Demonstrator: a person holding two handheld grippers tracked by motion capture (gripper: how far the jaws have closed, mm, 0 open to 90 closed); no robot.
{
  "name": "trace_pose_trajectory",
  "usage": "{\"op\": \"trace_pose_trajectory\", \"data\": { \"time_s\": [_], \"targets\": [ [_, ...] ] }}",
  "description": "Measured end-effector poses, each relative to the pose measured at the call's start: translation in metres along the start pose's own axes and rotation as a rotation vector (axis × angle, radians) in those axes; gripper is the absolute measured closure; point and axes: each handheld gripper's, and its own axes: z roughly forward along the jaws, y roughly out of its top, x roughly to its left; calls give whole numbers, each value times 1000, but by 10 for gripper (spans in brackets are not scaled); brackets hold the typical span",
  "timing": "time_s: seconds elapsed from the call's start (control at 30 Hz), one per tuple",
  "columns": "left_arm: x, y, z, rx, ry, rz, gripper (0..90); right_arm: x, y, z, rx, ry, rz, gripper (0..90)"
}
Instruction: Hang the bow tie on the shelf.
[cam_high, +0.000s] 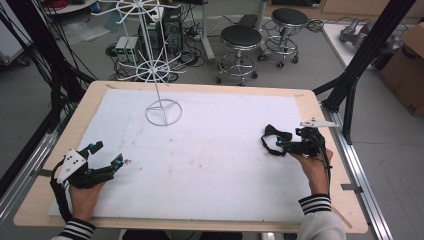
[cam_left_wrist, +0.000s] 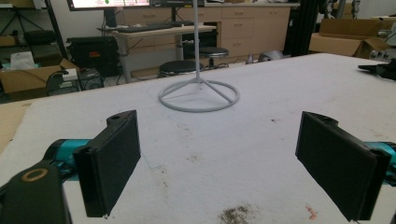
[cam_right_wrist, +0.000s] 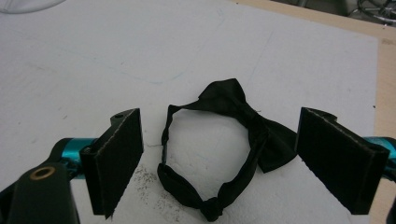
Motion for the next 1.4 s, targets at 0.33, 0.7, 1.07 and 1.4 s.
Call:
{"op": "trace_pose_trajectory", "data": {
  "time_s": [0.33, 0.7, 1.07, 1.4],
  "targets": [
    [0, 0, 0, 3, -1, -1, 143, -12, -4, 13, 80, -33, 21, 237],
    [0, 0, 0, 4, -1, -1, 144, -18, -5, 24, 186, -71, 29, 425],
    [0, 0, 0, 3, -1, -1, 144, -18, 1, 35, 262, -97, 17, 543],
    [0, 0, 0, 3, -1, -1, 144, -12, -1, 45, 345, -155, -22, 728]
  ]
}}
